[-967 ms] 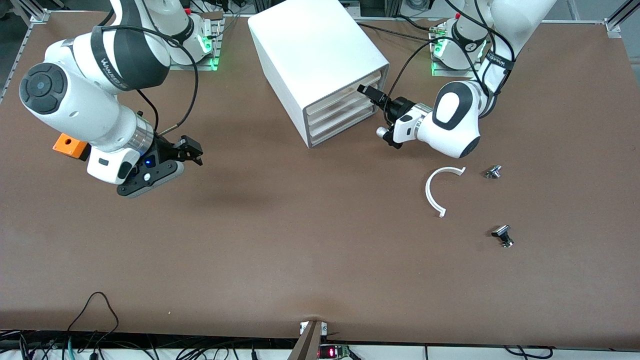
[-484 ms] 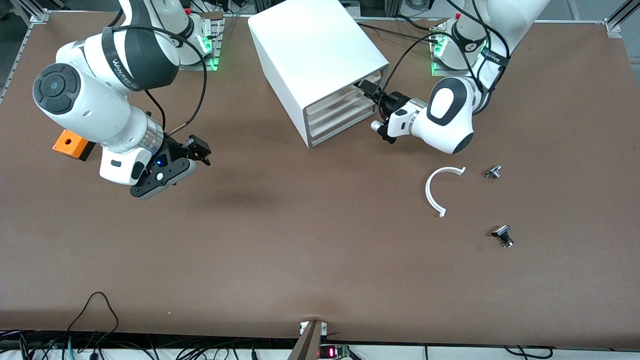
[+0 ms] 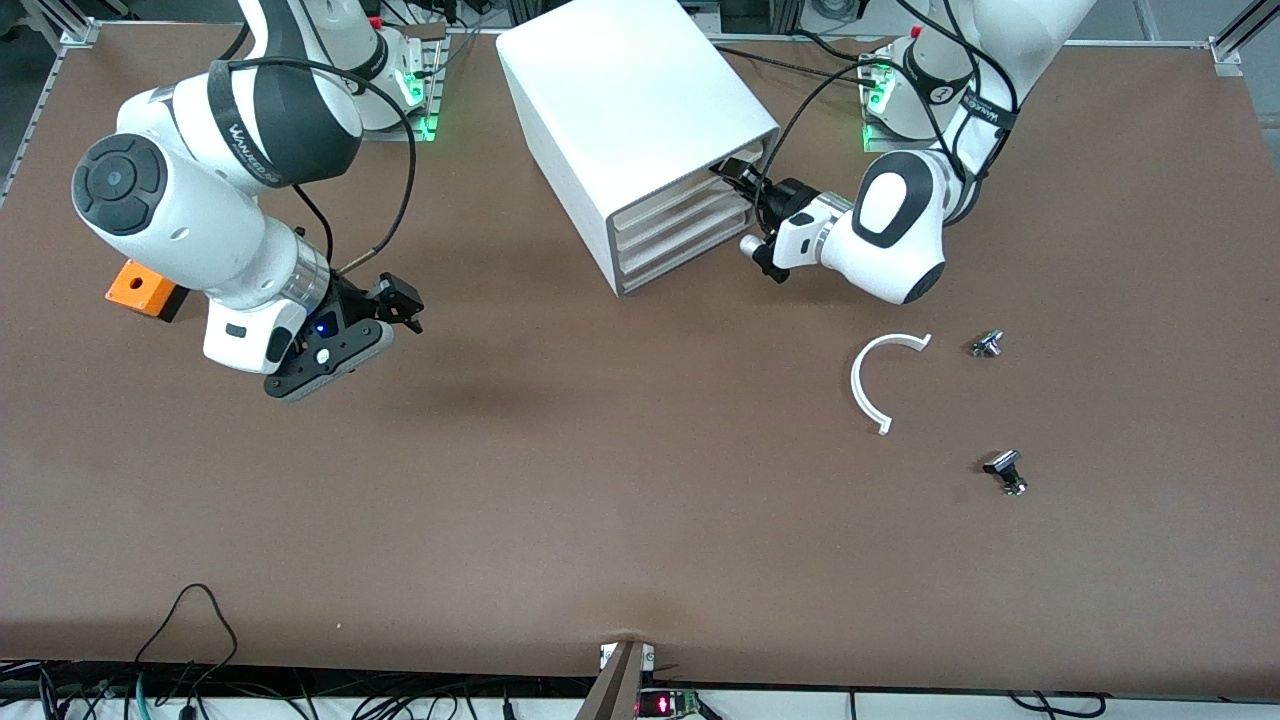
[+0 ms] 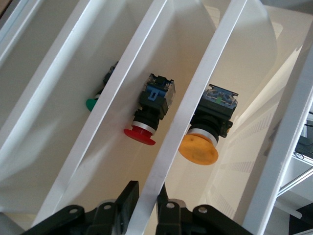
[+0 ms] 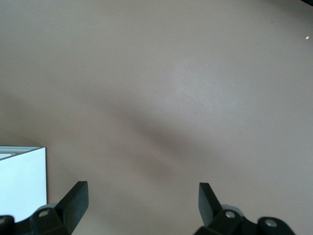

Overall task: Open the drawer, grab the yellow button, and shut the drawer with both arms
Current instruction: 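Pull the drawer open with the left gripper while the right gripper reaches in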

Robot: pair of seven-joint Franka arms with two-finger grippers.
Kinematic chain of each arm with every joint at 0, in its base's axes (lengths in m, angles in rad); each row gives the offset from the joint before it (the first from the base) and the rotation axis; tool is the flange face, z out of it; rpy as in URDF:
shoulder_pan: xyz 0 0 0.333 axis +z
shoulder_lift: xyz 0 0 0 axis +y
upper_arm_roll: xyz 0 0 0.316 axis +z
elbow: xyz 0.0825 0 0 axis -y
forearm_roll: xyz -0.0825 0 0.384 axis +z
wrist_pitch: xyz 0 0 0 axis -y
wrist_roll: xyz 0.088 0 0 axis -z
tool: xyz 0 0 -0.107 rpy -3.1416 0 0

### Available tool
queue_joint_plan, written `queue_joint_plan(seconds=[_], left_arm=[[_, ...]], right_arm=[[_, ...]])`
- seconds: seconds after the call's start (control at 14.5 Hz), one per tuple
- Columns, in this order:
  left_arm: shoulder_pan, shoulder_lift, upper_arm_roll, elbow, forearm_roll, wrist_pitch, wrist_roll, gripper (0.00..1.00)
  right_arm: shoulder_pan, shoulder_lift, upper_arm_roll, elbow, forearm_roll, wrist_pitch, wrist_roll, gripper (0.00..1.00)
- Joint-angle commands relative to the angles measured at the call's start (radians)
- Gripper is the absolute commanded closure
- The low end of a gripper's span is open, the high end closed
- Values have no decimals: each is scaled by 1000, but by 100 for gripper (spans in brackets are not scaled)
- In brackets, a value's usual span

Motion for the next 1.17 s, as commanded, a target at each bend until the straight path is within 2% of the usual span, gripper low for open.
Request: queue_joint_plan(seconds=[0.0, 0.14, 0.35, 0.62, 0.69, 0.97, 1.11], left_arm=[[18, -22, 73, 10, 52, 10, -32, 100], [19, -22, 134, 65, 112, 16, -29, 100], [21, -6, 223, 129, 118, 21, -29, 100], [21, -5, 253, 139, 118, 21, -38, 100], [21, -7, 253, 139, 118, 21, -22, 1], [36, -30, 253, 171, 114, 51, -34, 0], [51, -44, 256, 179, 120, 131, -17, 0]], right_arm=[[-1, 17, -3, 29, 22, -5, -18, 0], [1, 19, -2, 33, 24, -3, -16, 0], [7, 17, 29, 47, 28, 20, -16, 0], [15, 37, 98, 79, 27, 21, -16, 0], [22, 40, 109, 81, 27, 32, -18, 0], [106, 60, 129, 81, 19, 93, -41, 0], [174, 71, 129, 81, 19, 148, -30, 0]])
